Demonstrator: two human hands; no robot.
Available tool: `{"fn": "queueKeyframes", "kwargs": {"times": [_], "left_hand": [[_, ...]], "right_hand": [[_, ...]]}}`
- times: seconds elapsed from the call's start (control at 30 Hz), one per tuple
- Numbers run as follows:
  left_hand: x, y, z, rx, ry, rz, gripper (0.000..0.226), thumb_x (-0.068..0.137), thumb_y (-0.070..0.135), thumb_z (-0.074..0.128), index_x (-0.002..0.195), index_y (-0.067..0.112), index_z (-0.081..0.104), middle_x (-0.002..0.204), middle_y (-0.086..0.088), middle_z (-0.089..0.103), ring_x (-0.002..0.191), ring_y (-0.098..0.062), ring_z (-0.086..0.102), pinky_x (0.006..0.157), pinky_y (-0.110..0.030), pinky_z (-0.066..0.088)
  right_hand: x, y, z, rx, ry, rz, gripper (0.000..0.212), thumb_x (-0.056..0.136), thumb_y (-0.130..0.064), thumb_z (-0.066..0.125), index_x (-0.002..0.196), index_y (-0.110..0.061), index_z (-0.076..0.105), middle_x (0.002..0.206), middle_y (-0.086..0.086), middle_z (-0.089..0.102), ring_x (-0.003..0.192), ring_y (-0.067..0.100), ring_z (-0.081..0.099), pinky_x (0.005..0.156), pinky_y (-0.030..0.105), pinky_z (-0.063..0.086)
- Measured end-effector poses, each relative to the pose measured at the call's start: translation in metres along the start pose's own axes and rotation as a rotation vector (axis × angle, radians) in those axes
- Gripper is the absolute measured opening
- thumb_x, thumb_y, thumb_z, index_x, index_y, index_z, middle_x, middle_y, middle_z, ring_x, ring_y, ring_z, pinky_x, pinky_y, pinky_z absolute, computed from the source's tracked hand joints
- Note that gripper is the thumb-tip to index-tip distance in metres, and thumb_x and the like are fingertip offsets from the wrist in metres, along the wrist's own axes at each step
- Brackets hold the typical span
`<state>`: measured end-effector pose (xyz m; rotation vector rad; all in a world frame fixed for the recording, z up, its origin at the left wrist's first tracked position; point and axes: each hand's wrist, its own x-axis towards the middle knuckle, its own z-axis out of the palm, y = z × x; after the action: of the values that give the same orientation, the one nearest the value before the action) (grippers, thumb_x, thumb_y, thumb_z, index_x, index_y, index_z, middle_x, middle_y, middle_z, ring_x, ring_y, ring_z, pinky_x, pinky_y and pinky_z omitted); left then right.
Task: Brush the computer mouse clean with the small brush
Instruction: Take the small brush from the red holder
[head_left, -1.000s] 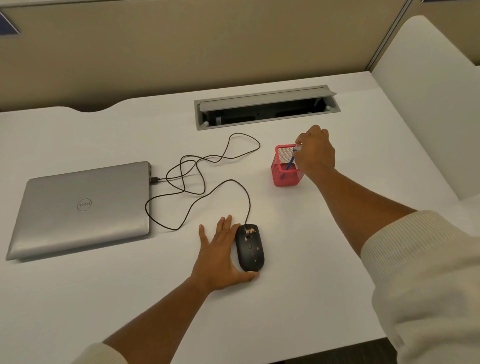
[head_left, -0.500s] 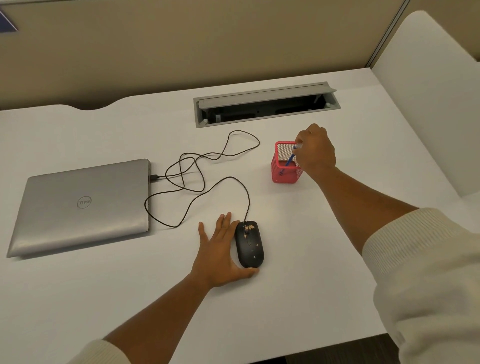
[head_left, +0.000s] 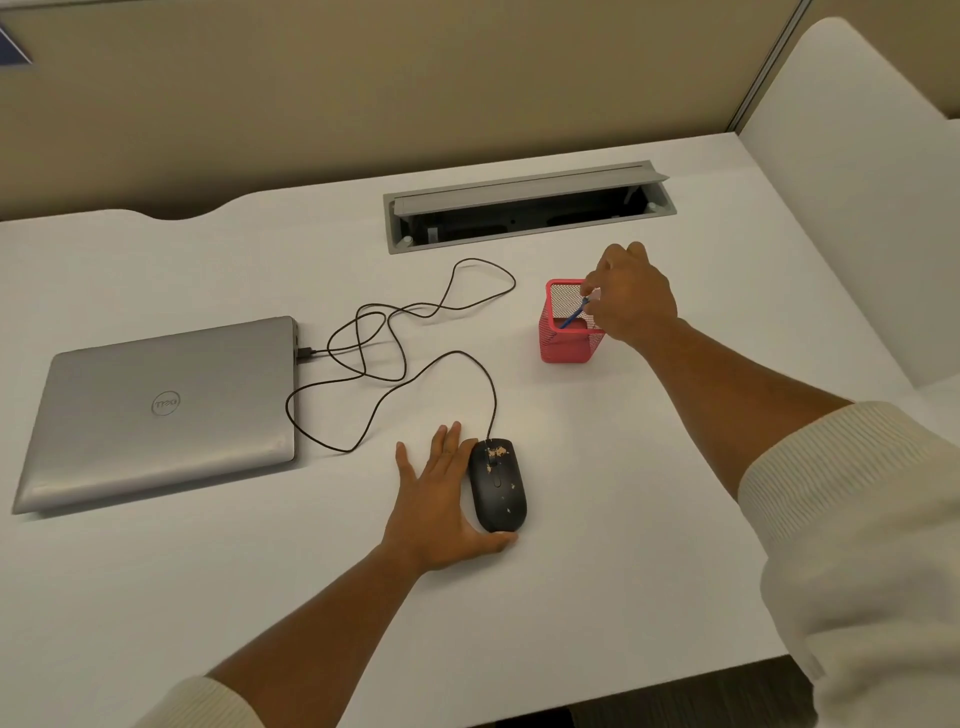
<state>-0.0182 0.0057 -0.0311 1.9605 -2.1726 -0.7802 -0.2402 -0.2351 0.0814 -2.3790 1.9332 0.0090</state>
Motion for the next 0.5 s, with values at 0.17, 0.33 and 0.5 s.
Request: {"fn": "queueKeyframes", "kwargs": {"times": [0.17,0.33,0.5], "left_hand": [[-0.001,0.0,0.0,-0.001,0.001,-0.001,0.129,0.059,0.098,0.054,0.157,0.026,0.013,0.169,0.003,-0.004,0.153,-0.01,-0.016,0.119,-0.059,-0.017],[0.0,0.001,-0.001,-0.032,0.014,0.0,0.127,0.058,0.096,0.058,0.156,0.026,0.017,0.17,0.003,0.0,0.154,-0.01,-0.014,0.119,-0.06,-0.014],[-0.002,0.003,-0.001,-0.043,0.035,0.005,0.125,0.058,0.094,0.059,0.155,0.026,0.019,0.17,0.002,0.001,0.154,-0.011,-0.014,0.12,-0.06,-0.013]], "right_hand": [[0.005,-0.005,-0.003,-0.115,-0.069,0.001,0.045,0.081,-0.025,0.08,0.124,-0.015,0.07,0.122,0.011,0.051,0.116,0.028,0.05,0.091,0.039,0.055],[0.01,-0.006,-0.005,-0.11,-0.1,-0.052,0.041,0.084,-0.03,0.077,0.122,-0.017,0.071,0.124,0.01,0.051,0.12,0.027,0.047,0.092,0.039,0.054],[0.009,-0.001,-0.016,0.028,-0.202,-0.095,0.033,0.089,-0.029,0.071,0.121,-0.02,0.071,0.13,0.006,0.055,0.123,0.025,0.044,0.092,0.039,0.049]]}}
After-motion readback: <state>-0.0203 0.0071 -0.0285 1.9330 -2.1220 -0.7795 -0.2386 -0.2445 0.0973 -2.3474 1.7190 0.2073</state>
